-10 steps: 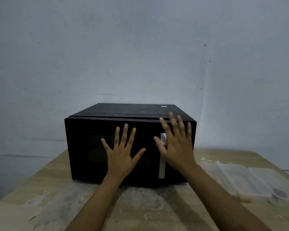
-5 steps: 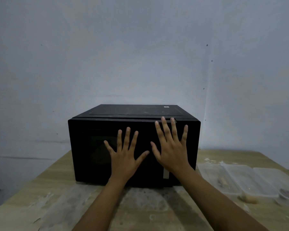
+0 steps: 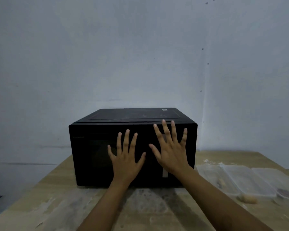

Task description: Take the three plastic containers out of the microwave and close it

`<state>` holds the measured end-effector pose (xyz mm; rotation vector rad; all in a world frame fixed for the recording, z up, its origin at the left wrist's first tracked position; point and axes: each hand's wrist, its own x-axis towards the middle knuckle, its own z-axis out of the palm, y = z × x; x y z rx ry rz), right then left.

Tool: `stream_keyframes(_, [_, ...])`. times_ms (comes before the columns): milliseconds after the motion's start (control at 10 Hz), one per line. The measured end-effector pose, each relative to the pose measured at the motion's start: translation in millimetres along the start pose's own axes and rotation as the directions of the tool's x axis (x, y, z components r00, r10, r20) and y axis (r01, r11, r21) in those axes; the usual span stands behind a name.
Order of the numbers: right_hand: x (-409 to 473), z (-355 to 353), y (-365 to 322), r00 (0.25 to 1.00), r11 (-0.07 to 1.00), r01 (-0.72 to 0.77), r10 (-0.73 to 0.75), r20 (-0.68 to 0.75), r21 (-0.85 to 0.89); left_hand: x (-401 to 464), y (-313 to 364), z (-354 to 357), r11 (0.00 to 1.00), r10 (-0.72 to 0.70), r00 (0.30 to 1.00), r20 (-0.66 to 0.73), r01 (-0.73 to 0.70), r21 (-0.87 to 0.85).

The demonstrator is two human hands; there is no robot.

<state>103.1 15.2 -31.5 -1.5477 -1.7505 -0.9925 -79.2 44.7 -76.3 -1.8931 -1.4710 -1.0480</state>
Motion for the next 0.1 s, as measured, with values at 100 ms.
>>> stream_keyframes(100, [-1.6, -9.7, 6.7, 0.997, 0.998, -0.018, 0.022, -0.076, 0.063, 14.7, 8.2, -20.6, 0.989, -0.038, 0.995, -0.097, 0.024, -0.145])
